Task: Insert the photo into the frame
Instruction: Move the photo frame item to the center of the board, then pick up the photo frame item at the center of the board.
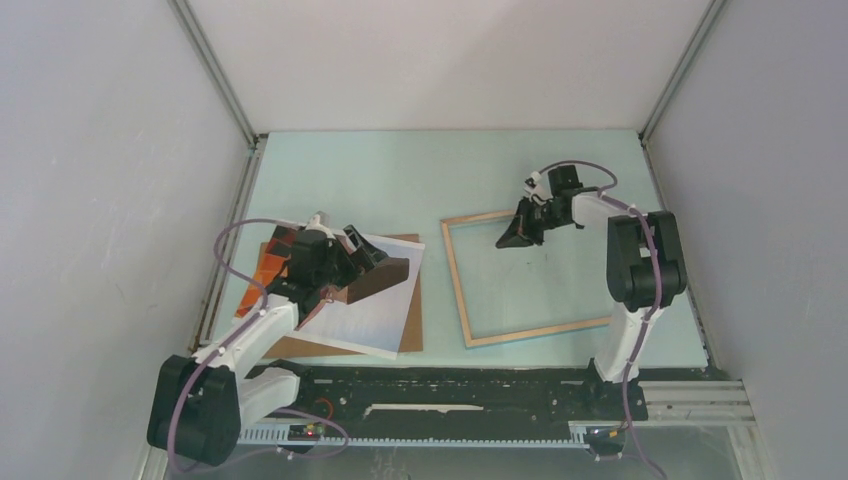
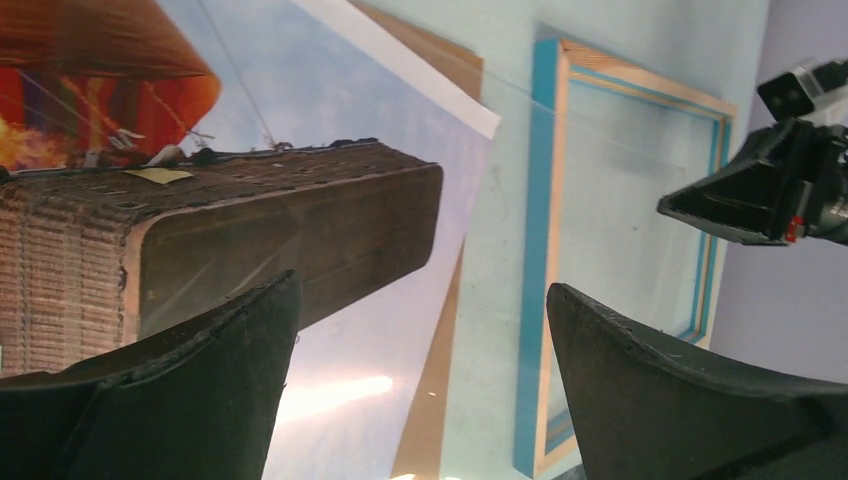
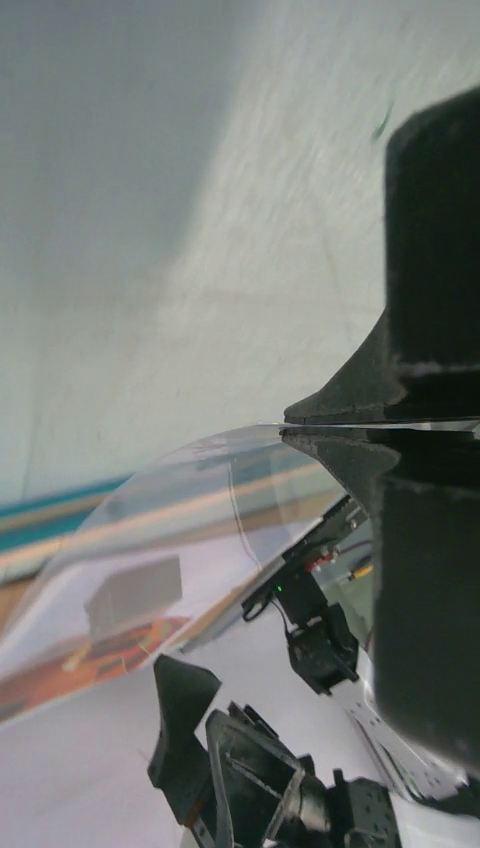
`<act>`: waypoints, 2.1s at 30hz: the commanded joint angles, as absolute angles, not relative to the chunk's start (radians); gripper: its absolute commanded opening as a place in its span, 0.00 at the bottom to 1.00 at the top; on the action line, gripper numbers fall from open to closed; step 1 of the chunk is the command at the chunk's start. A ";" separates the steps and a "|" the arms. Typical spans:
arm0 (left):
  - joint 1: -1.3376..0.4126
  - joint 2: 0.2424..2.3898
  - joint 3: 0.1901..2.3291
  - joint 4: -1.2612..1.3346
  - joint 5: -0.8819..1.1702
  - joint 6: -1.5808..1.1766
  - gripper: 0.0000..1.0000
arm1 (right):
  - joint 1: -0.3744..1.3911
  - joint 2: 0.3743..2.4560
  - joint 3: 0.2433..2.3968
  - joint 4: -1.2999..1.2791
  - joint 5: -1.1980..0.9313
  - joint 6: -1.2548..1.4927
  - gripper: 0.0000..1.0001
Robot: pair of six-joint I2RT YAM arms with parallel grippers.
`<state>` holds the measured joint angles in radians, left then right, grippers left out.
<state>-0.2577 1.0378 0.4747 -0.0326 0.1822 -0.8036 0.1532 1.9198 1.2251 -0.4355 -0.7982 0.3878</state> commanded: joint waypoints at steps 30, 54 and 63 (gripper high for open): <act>-0.232 1.034 0.476 -0.018 0.212 -0.746 1.00 | -0.014 1.659 0.698 -0.101 -0.889 0.458 0.50; -0.121 1.246 0.677 -0.124 0.043 -0.763 1.00 | -0.112 1.894 0.938 -0.177 -0.936 0.406 0.00; -0.129 1.507 0.867 -0.066 0.135 -0.675 1.00 | -0.126 1.923 0.996 -0.211 -0.957 0.379 0.00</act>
<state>-0.1299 1.4509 0.7372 -0.1123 0.1097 -0.7467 -0.1165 1.9266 0.9699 -0.1566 -0.9699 0.4274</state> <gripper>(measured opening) 0.996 0.007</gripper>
